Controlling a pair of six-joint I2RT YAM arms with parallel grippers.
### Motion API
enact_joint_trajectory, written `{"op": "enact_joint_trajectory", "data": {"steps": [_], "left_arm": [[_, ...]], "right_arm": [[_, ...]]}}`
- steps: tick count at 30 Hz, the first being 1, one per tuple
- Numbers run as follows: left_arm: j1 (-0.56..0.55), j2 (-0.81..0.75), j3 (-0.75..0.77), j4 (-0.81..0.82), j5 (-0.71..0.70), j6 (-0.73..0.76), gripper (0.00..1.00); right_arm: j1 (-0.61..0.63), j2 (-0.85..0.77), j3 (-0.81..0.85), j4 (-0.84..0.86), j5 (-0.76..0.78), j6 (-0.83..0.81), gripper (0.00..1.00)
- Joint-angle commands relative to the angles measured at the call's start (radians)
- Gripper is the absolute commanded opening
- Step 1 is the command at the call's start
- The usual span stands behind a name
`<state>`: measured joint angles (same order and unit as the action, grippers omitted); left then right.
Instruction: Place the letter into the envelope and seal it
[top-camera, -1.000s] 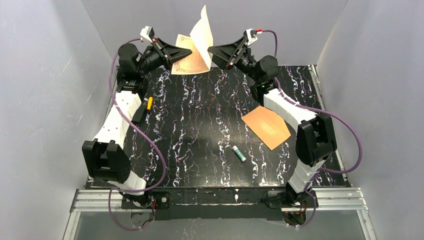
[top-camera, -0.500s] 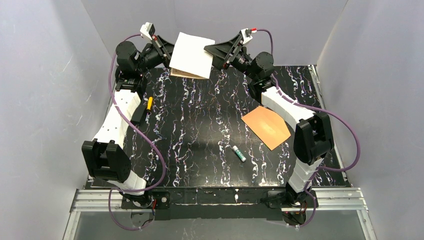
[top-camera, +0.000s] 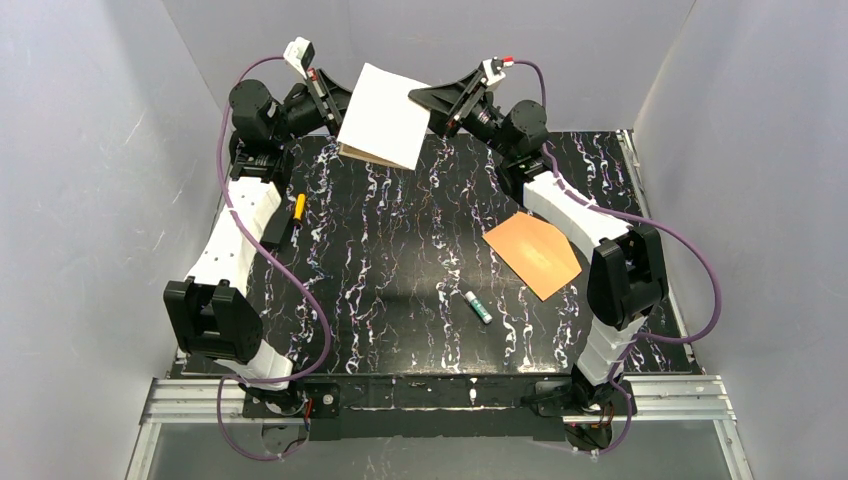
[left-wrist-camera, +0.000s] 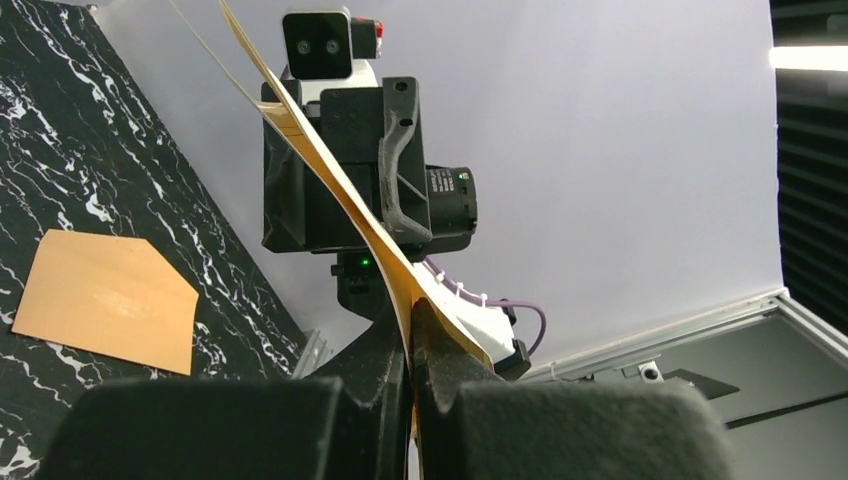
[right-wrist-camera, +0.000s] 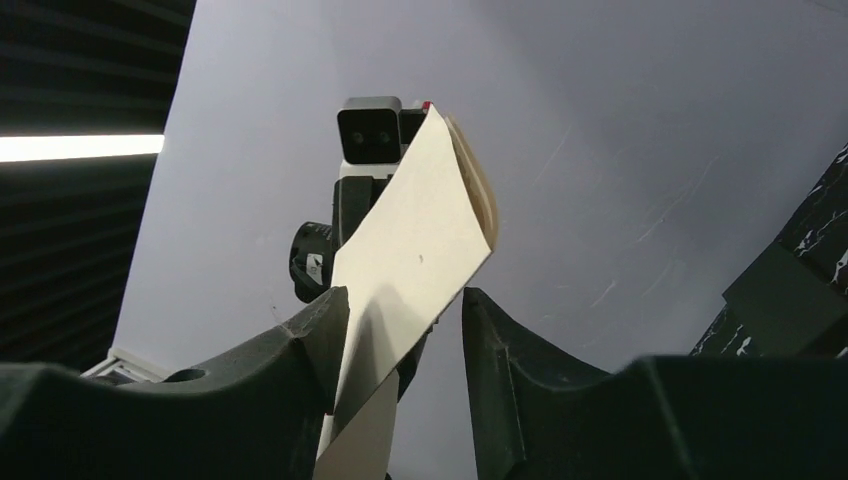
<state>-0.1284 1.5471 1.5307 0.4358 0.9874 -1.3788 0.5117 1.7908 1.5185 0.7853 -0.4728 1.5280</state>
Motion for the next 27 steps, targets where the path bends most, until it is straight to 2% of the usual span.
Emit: {"op": "enact_joint_trajectory", "data": {"steps": [1,5,11,13,18,20,21,24,27], "left_arm": [[-0.004,-0.038,0.008,0.029,0.066,0.054,0.0],[0.012,-0.043,0.015,0.029,0.113,0.098,0.0],[0.023,-0.037,0.038,0.029,0.112,0.097,0.0],[0.023,-0.038,0.035,0.029,0.103,0.095,0.03],[0.052,-0.059,0.006,0.029,0.068,0.093,0.27],[0.077,-0.078,-0.03,0.029,0.042,0.094,0.47],[0.095,-0.087,-0.054,0.029,0.024,0.089,0.53],[0.172,-0.115,-0.145,0.011,-0.048,0.045,0.69],[0.187,-0.142,-0.211,0.009,-0.116,0.018,0.81]], "right_arm": [[-0.005,-0.024,0.041,0.045,0.031,0.004,0.5],[-0.021,-0.029,0.02,0.111,0.054,0.058,0.39],[-0.044,-0.018,-0.008,0.232,0.068,0.168,0.12],[-0.044,-0.018,-0.002,0.221,0.066,0.16,0.02],[-0.061,-0.025,0.039,0.156,0.076,0.088,0.01],[-0.07,-0.023,0.075,0.125,0.08,0.038,0.01],[-0.076,-0.025,0.099,0.067,0.081,-0.004,0.01],[-0.087,-0.043,0.174,-0.097,0.103,-0.213,0.01],[-0.088,-0.069,0.227,-0.281,0.152,-0.436,0.01]]}}
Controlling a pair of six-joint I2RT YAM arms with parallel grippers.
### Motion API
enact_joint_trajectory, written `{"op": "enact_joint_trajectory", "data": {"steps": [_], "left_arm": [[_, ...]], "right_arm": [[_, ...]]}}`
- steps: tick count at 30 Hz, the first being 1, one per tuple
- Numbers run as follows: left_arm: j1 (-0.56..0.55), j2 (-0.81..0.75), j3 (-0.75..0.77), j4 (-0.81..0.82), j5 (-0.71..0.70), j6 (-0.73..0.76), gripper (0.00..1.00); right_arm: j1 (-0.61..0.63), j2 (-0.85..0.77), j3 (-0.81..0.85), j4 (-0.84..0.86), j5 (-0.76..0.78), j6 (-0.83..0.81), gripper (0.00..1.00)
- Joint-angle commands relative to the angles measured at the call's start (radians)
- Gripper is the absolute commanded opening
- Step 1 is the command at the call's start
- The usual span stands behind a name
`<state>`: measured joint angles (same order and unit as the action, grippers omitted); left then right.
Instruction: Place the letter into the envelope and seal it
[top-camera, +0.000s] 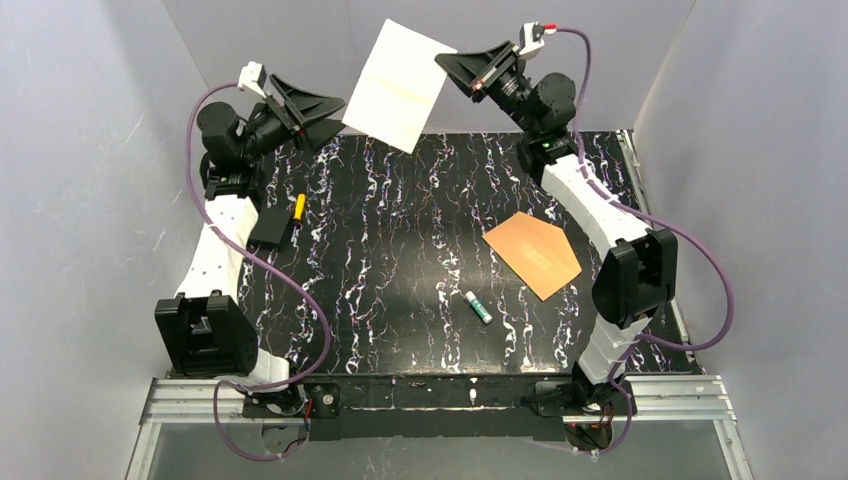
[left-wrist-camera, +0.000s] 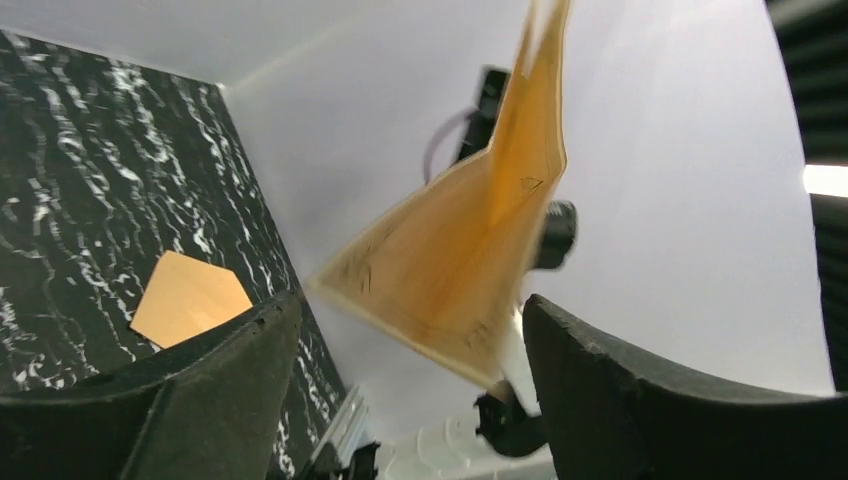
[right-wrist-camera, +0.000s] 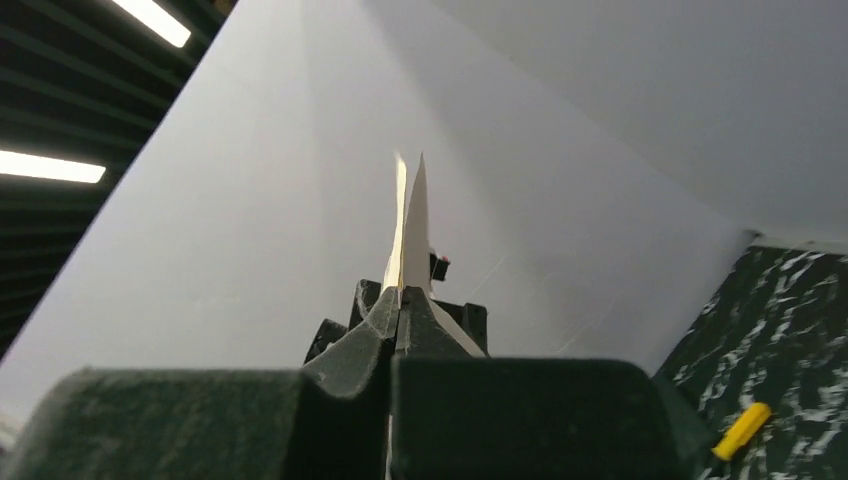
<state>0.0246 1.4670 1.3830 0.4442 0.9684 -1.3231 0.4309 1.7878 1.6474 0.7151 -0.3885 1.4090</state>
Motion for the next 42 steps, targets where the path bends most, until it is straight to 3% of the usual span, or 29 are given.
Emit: {"op": "enact_joint_trajectory", "data": {"steps": [1,4,8,13,18,24,28,32,34,38,41,42], "left_arm": [[0.028,-0.065,-0.067,0.001,-0.102,-0.036,0.84],[0.021,-0.076,-0.084,-0.001,-0.128,-0.037,0.89],[0.01,-0.066,-0.085,-0.008,-0.138,-0.051,0.94],[-0.009,-0.01,-0.004,-0.027,-0.066,0.016,0.97],[-0.008,0.008,0.088,-0.085,-0.02,0.19,0.98],[-0.04,0.072,0.168,-0.101,0.075,0.223,0.98],[-0.124,0.104,0.207,-0.1,0.178,0.232,0.98],[-0.138,0.059,0.173,-0.1,0.189,0.275,0.97],[-0.138,0.061,0.184,-0.099,0.205,0.263,0.85],[-0.138,0.079,0.214,-0.062,0.23,0.181,0.49],[-0.135,0.073,0.216,-0.056,0.231,0.169,0.25],[-0.132,0.071,0.218,-0.054,0.229,0.165,0.23]], "right_arm": [[-0.007,-0.074,0.11,-0.254,0.089,-0.371,0.01],[-0.007,-0.094,0.121,-0.313,0.144,-0.483,0.01],[-0.007,-0.087,0.13,-0.31,0.138,-0.515,0.01],[-0.007,-0.072,0.135,-0.297,0.014,-0.531,0.01],[-0.007,-0.069,0.157,-0.323,-0.185,-0.583,0.01],[0.002,-0.043,0.138,-0.097,-0.46,-0.396,0.01],[0.003,-0.033,0.107,-0.016,-0.485,-0.31,0.01],[0.006,-0.019,0.106,0.025,-0.479,-0.271,0.01],[0.006,0.001,0.104,0.111,-0.495,-0.204,0.01],[0.006,0.042,0.123,0.192,-0.506,-0.116,0.01],[0.006,0.047,0.13,0.151,-0.498,-0.135,0.01],[0.006,0.048,0.133,0.127,-0.499,-0.152,0.01]]}}
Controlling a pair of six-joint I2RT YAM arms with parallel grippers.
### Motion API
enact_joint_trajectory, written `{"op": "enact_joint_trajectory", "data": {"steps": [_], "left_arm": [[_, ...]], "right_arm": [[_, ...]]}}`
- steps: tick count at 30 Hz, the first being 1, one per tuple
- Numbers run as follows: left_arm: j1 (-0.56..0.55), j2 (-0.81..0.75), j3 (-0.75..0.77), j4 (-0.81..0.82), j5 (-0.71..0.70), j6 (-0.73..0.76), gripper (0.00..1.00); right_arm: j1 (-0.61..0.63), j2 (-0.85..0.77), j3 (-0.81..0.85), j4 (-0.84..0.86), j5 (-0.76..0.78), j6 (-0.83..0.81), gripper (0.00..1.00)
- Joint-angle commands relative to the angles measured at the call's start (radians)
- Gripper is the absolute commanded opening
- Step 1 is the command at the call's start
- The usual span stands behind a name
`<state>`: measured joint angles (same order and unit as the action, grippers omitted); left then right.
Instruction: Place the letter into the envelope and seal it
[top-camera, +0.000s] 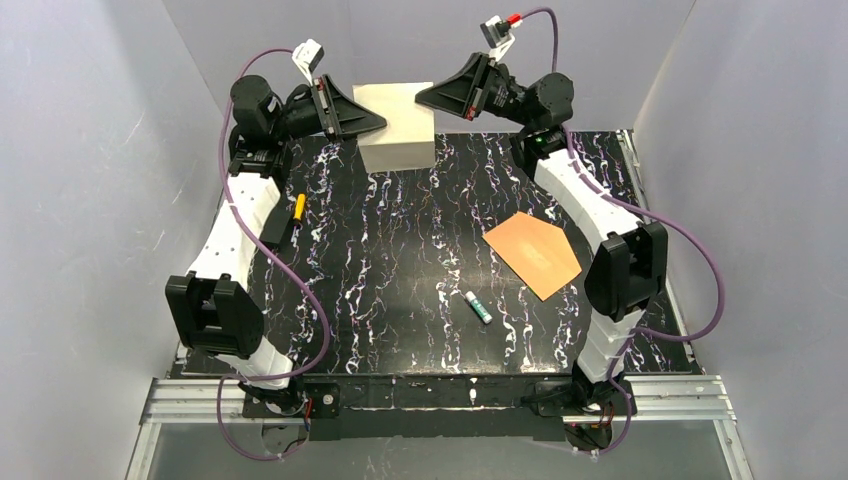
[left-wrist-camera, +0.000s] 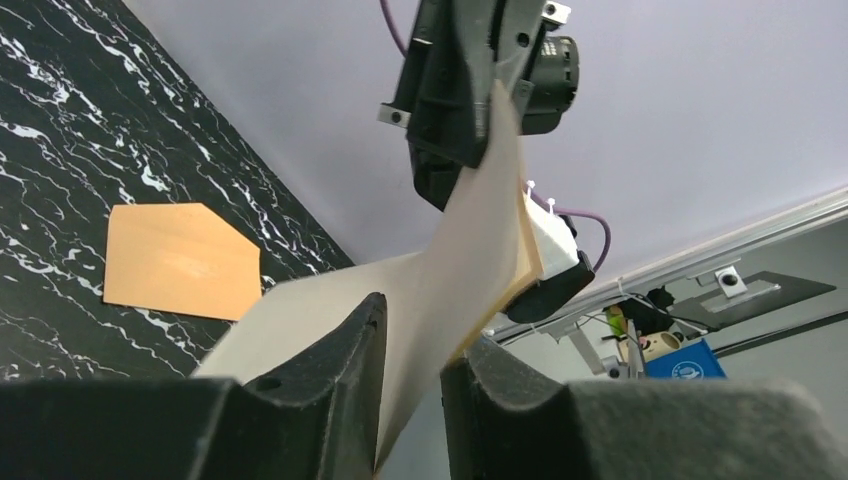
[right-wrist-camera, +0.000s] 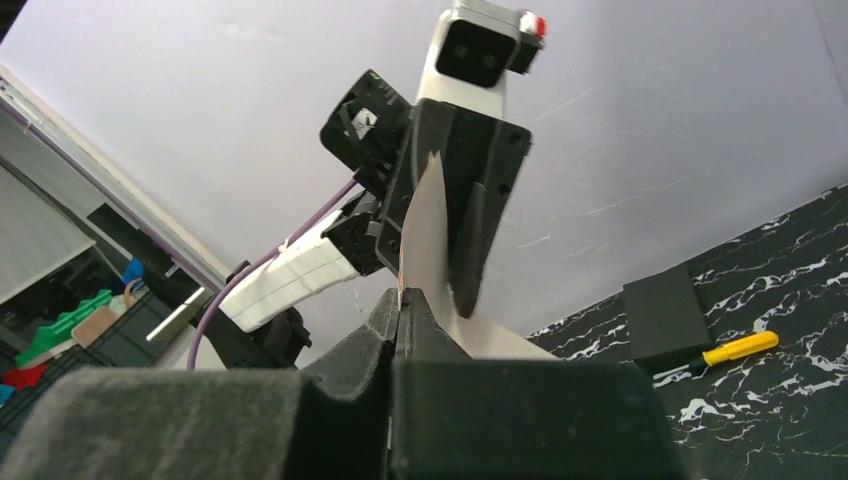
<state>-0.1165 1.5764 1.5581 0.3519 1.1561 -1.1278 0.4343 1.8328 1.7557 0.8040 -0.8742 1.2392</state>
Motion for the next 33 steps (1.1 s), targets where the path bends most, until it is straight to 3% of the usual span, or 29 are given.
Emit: {"op": "enact_joint_trajectory", "data": {"steps": [1,4,6,8,9,10,14,20,21,23,27,33], "left_arm": [[0.014,-0.039,0.045,0.038,0.039,-0.032,0.23],[0.026,-0.037,0.056,0.039,0.038,-0.033,0.32],[0.031,-0.036,0.063,0.039,0.036,-0.033,0.33],[0.031,-0.028,0.068,0.04,0.034,-0.037,0.2],[0.031,-0.025,0.068,0.042,0.034,-0.043,0.06],[0.031,-0.025,0.068,0.044,0.034,-0.045,0.0],[0.032,-0.027,0.074,0.047,0.03,-0.036,0.0],[0.08,-0.036,0.05,0.046,-0.037,0.034,0.0],[0.097,-0.04,0.023,0.045,-0.07,0.03,0.0],[0.114,-0.045,-0.011,0.046,-0.113,0.045,0.0],[0.115,-0.096,-0.073,0.017,-0.228,0.139,0.0],[0.115,-0.156,-0.108,-0.082,-0.418,0.194,0.0]], "right_arm": [[0.003,0.003,0.027,0.012,-0.016,0.004,0.01],[0.003,0.001,0.029,-0.031,-0.03,-0.019,0.01],[0.003,-0.001,0.027,-0.046,-0.035,-0.023,0.01],[0.003,-0.004,0.021,-0.048,-0.033,-0.027,0.01],[0.003,-0.005,0.019,-0.047,-0.032,-0.029,0.01],[0.004,-0.003,0.02,-0.046,-0.03,-0.028,0.01],[0.003,-0.001,0.015,-0.059,0.007,-0.031,0.01],[0.014,-0.065,-0.104,-0.118,0.268,-0.044,0.74],[0.018,-0.08,-0.135,-0.126,0.32,-0.04,0.8],[0.027,-0.125,-0.195,-0.189,0.43,-0.06,0.85],[0.041,-0.217,-0.235,-0.505,0.69,-0.139,0.88],[0.084,-0.219,-0.127,-0.849,0.841,-0.117,0.84]]}}
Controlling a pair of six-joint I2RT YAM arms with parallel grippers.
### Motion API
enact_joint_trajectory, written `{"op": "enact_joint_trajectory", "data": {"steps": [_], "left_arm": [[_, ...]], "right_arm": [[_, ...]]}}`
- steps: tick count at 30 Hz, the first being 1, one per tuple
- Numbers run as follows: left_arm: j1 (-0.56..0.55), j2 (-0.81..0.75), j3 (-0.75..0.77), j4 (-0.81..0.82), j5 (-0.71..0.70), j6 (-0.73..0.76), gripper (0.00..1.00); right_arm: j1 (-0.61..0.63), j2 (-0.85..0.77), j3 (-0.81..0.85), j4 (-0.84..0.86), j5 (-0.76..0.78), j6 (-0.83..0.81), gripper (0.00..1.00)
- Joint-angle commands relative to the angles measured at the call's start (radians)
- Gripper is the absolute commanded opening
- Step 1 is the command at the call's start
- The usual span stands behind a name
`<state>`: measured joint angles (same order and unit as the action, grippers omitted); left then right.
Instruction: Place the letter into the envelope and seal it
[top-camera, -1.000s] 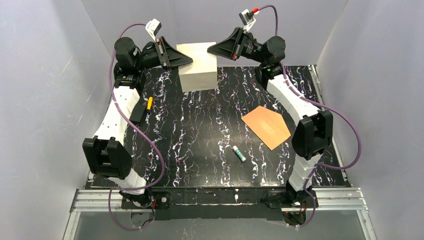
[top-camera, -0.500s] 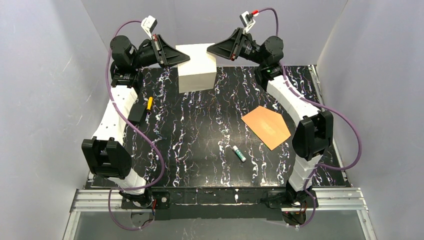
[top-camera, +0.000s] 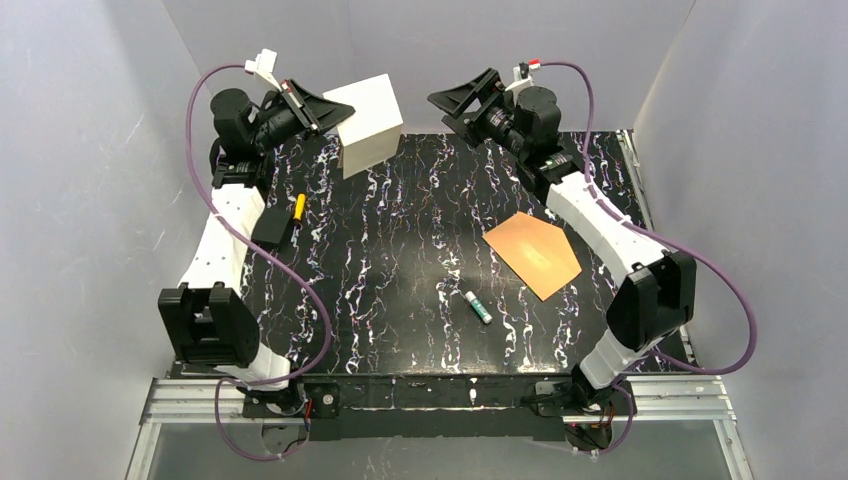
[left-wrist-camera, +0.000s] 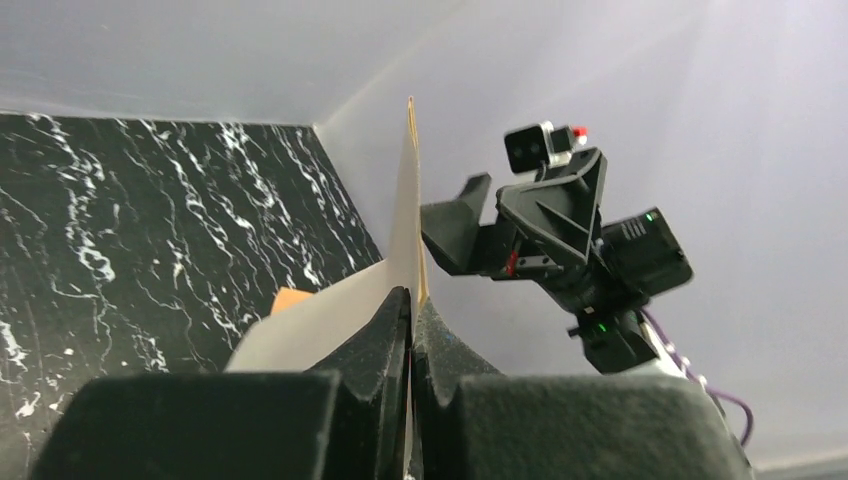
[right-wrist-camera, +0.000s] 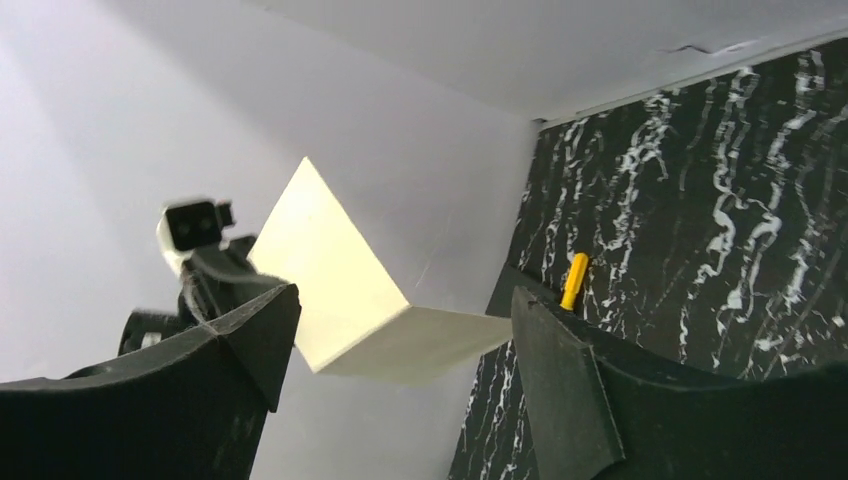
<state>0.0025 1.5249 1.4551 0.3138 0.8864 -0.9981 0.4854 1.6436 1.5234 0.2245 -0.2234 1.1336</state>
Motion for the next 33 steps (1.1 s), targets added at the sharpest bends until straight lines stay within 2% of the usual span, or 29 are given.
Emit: {"op": "enact_joint_trajectory", "data": {"steps": [1,2,3,7,14,21,33], "left_arm": [[-0.004,-0.112,-0.013,-0.061,-0.183,0.063,0.0],[-0.004,-0.119,-0.025,-0.073,-0.209,0.054,0.0],[-0.004,-0.122,-0.039,-0.076,-0.224,0.037,0.0],[-0.004,-0.115,-0.059,-0.079,-0.249,-0.045,0.0],[-0.004,-0.104,-0.11,-0.079,-0.292,-0.236,0.0],[-0.004,-0.076,-0.117,-0.078,-0.242,-0.385,0.0],[-0.008,-0.072,-0.126,-0.07,-0.167,-0.566,0.0]], "right_arm": [[0.054,-0.009,0.169,-0.416,0.265,0.002,0.85],[0.071,0.013,0.211,-0.516,0.298,0.008,0.86],[0.077,0.032,0.226,-0.537,0.285,0.013,0.86],[0.093,0.067,0.156,-0.374,0.14,0.174,0.85],[0.142,0.093,0.124,-0.137,0.09,0.264,0.89],[0.178,0.142,0.147,-0.105,0.08,0.332,0.89],[0.18,0.177,0.114,0.116,0.064,0.447,0.81]]}}
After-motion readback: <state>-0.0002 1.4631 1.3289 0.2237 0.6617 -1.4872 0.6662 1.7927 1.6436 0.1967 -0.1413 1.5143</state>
